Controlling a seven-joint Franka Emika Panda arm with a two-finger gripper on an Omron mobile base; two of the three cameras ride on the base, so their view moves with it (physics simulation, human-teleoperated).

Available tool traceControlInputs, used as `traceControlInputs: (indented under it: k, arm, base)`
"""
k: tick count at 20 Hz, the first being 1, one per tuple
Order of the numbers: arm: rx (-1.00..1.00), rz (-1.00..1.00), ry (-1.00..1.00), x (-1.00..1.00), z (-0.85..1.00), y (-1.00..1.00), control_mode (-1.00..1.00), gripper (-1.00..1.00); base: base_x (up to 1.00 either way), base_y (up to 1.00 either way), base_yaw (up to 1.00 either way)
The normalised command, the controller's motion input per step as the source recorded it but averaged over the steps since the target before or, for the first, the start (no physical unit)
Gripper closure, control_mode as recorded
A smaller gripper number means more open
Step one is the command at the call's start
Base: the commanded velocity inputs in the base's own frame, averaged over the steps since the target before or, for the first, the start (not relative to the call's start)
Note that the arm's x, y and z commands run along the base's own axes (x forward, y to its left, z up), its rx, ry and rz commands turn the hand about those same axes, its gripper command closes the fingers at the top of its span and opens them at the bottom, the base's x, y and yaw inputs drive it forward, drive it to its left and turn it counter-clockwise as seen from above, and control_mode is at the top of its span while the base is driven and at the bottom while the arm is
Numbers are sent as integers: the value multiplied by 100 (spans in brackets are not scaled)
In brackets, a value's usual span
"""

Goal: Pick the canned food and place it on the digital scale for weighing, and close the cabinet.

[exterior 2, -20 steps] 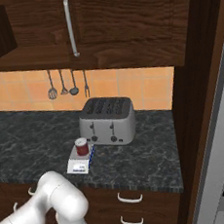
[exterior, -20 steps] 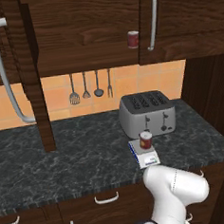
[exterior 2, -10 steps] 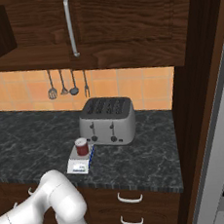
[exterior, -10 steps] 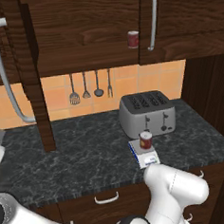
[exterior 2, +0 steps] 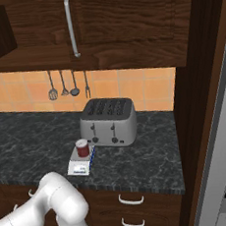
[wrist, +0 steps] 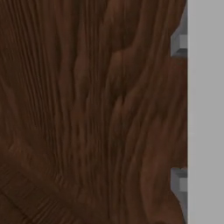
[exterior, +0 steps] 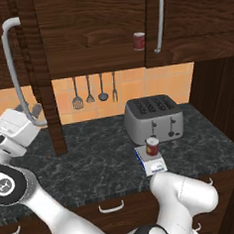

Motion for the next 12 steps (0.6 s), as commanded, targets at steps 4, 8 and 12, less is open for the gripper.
traceControlInputs:
  k: [4,8,12]
  arm:
    - [18,0,-4,19,46,-100,-100,-100]
    - [24,0,2,43,31,-100,-100,-100]
    - [28,5,14,94,5,-100,-100,-100]
  base:
    - [0,0,0]
    - [0,0,0]
    - [0,0,0]
